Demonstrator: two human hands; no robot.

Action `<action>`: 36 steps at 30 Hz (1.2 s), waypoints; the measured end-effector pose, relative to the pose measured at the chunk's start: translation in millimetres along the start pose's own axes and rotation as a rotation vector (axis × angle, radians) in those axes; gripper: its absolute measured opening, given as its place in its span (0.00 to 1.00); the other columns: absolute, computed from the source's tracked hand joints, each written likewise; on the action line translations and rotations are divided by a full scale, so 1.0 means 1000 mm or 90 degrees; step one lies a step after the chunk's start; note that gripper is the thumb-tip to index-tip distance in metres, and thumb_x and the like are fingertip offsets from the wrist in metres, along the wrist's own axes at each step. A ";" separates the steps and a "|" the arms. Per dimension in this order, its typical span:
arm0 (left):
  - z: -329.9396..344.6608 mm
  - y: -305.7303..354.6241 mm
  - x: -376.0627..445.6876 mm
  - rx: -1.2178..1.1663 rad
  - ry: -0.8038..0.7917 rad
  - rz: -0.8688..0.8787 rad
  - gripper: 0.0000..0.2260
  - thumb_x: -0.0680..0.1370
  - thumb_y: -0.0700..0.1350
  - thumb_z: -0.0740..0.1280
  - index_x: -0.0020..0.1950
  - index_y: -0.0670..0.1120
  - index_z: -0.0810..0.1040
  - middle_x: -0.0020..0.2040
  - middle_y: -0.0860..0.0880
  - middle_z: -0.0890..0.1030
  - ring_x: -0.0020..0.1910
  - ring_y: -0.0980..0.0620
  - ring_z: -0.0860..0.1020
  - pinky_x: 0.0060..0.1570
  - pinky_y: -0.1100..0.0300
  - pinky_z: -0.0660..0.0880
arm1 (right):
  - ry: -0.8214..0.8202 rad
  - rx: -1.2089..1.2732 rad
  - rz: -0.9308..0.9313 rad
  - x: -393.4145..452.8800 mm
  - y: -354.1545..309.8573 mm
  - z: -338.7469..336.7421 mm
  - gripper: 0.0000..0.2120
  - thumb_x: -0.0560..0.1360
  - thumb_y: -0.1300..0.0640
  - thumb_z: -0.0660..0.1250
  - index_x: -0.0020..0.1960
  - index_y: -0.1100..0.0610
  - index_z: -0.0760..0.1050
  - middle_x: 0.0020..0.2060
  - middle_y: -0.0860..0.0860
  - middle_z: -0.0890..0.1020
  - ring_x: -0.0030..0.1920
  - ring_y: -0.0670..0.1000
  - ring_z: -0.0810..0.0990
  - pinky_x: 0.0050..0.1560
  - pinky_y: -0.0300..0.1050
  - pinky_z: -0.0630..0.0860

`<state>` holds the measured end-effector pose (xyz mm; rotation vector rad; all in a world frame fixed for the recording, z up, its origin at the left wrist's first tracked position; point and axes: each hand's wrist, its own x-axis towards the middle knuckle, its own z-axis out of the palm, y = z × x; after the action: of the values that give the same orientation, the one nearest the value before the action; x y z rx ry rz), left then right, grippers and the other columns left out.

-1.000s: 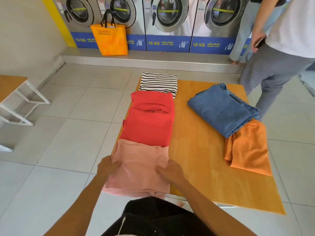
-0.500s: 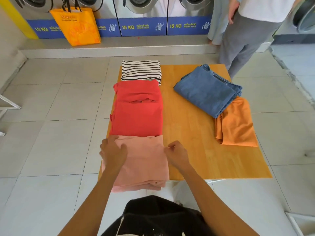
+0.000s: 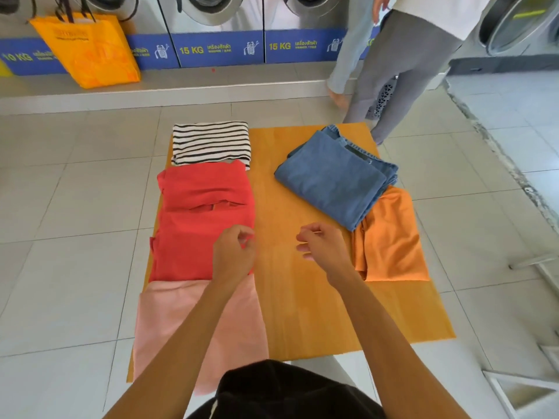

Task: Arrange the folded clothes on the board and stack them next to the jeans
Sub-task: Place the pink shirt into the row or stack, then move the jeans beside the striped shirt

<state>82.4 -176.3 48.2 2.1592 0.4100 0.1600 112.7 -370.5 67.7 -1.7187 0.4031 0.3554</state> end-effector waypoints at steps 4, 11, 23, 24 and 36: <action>0.037 0.024 0.038 -0.025 -0.059 -0.010 0.09 0.75 0.37 0.67 0.51 0.46 0.82 0.49 0.52 0.84 0.46 0.56 0.80 0.50 0.64 0.74 | 0.074 0.050 0.007 0.036 -0.013 -0.046 0.05 0.75 0.58 0.66 0.49 0.55 0.79 0.43 0.51 0.86 0.37 0.49 0.85 0.37 0.47 0.81; 0.102 0.066 0.129 0.019 -0.128 -0.005 0.09 0.76 0.38 0.66 0.54 0.48 0.80 0.52 0.51 0.83 0.47 0.55 0.80 0.46 0.67 0.72 | 0.223 0.033 0.063 0.110 -0.011 -0.115 0.12 0.72 0.57 0.65 0.39 0.67 0.71 0.33 0.53 0.75 0.35 0.52 0.74 0.37 0.51 0.74; 0.183 0.095 0.275 0.272 -0.255 -0.049 0.30 0.77 0.61 0.64 0.73 0.46 0.66 0.71 0.47 0.72 0.68 0.43 0.72 0.67 0.43 0.68 | 0.248 0.016 0.172 0.205 -0.012 -0.148 0.14 0.73 0.48 0.68 0.49 0.60 0.78 0.40 0.58 0.85 0.42 0.59 0.85 0.48 0.62 0.83; 0.186 0.092 0.278 0.263 -0.275 -0.057 0.29 0.76 0.63 0.64 0.71 0.46 0.68 0.68 0.47 0.74 0.66 0.43 0.73 0.64 0.44 0.71 | 0.240 0.011 0.195 0.208 -0.013 -0.150 0.17 0.73 0.46 0.69 0.49 0.61 0.78 0.39 0.59 0.85 0.40 0.59 0.86 0.45 0.61 0.84; 0.173 0.066 0.261 0.188 -0.191 -0.044 0.26 0.69 0.69 0.68 0.40 0.45 0.75 0.36 0.52 0.80 0.34 0.52 0.78 0.31 0.59 0.72 | 0.140 -0.186 0.168 0.215 -0.008 -0.151 0.19 0.73 0.40 0.68 0.53 0.55 0.78 0.45 0.50 0.85 0.45 0.55 0.85 0.49 0.57 0.83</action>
<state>387.4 -254.0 -8.3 2.4057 0.3490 -0.2784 309.7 -533.1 5.4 -2.0033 0.7750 0.4335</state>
